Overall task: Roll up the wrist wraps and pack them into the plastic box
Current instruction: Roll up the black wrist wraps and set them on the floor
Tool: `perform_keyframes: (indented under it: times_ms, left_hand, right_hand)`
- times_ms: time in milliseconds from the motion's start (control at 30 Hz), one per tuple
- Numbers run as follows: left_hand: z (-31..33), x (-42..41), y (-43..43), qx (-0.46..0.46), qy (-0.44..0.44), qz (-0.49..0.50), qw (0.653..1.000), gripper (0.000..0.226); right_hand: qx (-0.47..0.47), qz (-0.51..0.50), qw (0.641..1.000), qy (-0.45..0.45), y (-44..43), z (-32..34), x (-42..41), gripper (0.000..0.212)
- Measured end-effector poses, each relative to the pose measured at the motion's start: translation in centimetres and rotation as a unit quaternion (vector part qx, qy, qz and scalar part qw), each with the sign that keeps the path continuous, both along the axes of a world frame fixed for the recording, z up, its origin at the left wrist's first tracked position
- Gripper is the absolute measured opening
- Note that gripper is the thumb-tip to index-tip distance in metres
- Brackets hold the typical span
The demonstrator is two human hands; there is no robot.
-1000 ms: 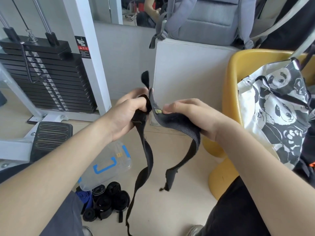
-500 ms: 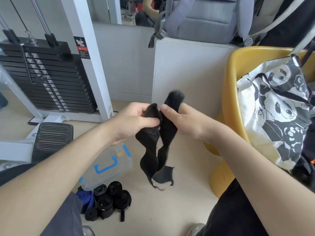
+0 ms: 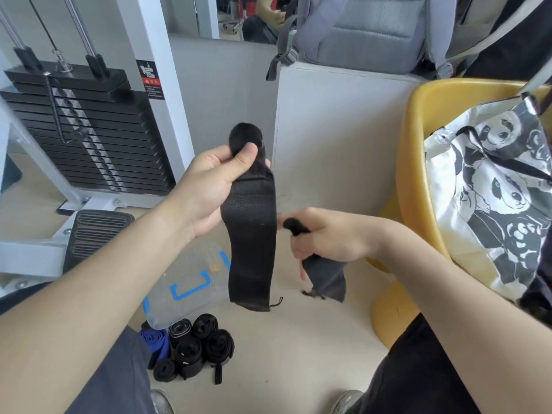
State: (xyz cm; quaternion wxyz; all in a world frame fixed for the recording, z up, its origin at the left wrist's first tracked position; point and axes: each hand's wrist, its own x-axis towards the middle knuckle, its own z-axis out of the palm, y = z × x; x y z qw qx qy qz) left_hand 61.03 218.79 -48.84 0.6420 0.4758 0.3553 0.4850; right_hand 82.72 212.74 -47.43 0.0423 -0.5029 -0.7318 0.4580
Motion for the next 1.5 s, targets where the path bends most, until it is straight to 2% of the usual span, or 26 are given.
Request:
perform_keyframes:
  times_ms: [33, 67, 133, 267, 367, 433, 500, 567, 633, 700, 767, 833, 933, 1033, 1167, 1267, 1400, 1500]
  left_hand:
    - [0.0, 0.0, 0.1, -0.015, -0.015, 0.011, 1.0, 0.022]
    - [0.0, 0.0, 0.1, -0.028, -0.026, 0.019, 0.999, 0.024]
    - [0.1, 0.1, 0.0, -0.049, -0.045, 0.033, 0.997, 0.028]
    - [-0.1, 0.2, 0.3, -0.097, -0.063, 0.047, 0.992, 0.048]
    - [-0.9, 0.2, -0.1, -0.108, 0.04, -0.074, 0.991, 0.079]
    - [-2.2, 0.4, -0.8, -0.124, 0.128, -0.127, 0.976, 0.094]
    - [-3.4, 0.7, -1.4, -0.145, 0.201, -0.16, 0.955, 0.086]
    - [-4.0, 0.9, -1.8, -0.137, 0.274, -0.179, 0.935, 0.059]
    - [-4.2, 0.9, -1.7, -0.104, 0.306, -0.162, 0.932, 0.033]
    - [-4.1, 0.9, -1.5, -0.067, 0.288, -0.104, 0.95, 0.02]
    - [-3.8, 0.8, -1.1, -0.059, 0.238, -0.035, 0.969, 0.02]
    - [-3.4, 0.6, -0.7, -0.067, 0.175, -0.019, 0.982, 0.022]
    - [-2.8, 0.4, -0.2, -0.084, 0.093, -0.052, 0.991, 0.033]
    - [-2.4, 0.5, -0.3, -0.093, 0.055, -0.092, 0.99, 0.048]
    - [-2.3, 1.1, -0.8, -0.105, 0.024, -0.124, 0.986, 0.046]
    - [-2.1, 1.2, -0.9, -0.108, 0.019, -0.126, 0.986, 0.048]
    - [-2.1, 1.3, -0.4, -0.155, -0.015, -0.067, 0.985, 0.069]
    - [-2.2, 1.4, -0.5, -0.144, -0.001, -0.075, 0.987, 0.058]
  right_hand:
    - [-0.008, 0.012, 1.0, -0.002, -0.2, -0.4, -0.4, 0.014]
    - [0.002, 0.014, 1.0, -0.006, -0.3, -0.8, -0.9, 0.012]
    - [0.062, -0.01, 0.998, -0.029, -0.2, -1.3, -1.7, 0.03]
    - [0.141, -0.097, 0.984, -0.054, 0.5, -1.0, -2.1, 0.047]
    - [0.135, -0.19, 0.972, 0.013, 1.2, -0.5, -1.4, 0.049]
    - [0.128, -0.249, 0.958, 0.059, 1.5, 0.0, -0.7, 0.048]
    - [0.112, -0.3, 0.942, 0.1, 1.7, 0.4, 0.1, 0.047]
    - [0.106, -0.332, 0.932, 0.1, 1.9, 0.9, 1.0, 0.048]
    - [0.063, -0.332, 0.936, 0.094, 2.0, 1.4, 1.9, 0.042]
    - [-0.017, -0.307, 0.947, 0.089, 1.8, 1.7, 2.5, 0.026]
    - [-0.09, -0.289, 0.948, 0.099, 1.4, 1.8, 2.8, 0.008]
    - [-0.133, -0.263, 0.949, 0.114, 1.0, 1.8, 3.0, 0.013]
    - [-0.089, -0.196, 0.975, 0.054, 0.9, 1.5, 3.1, 0.019]
    - [-0.017, -0.158, 0.986, -0.044, 1.0, 1.3, 3.2, 0.03]
    - [0.01, -0.106, 0.987, -0.122, 0.9, 1.0, 3.1, 0.019]
    - [0.04, -0.101, 0.984, -0.144, 1.0, 0.7, 2.9, 0.028]
    - [0.045, -0.109, 0.987, -0.107, 1.1, 0.8, 2.8, 0.019]
    - [0.059, -0.104, 0.99, -0.068, 1.1, 0.8, 2.5, 0.017]
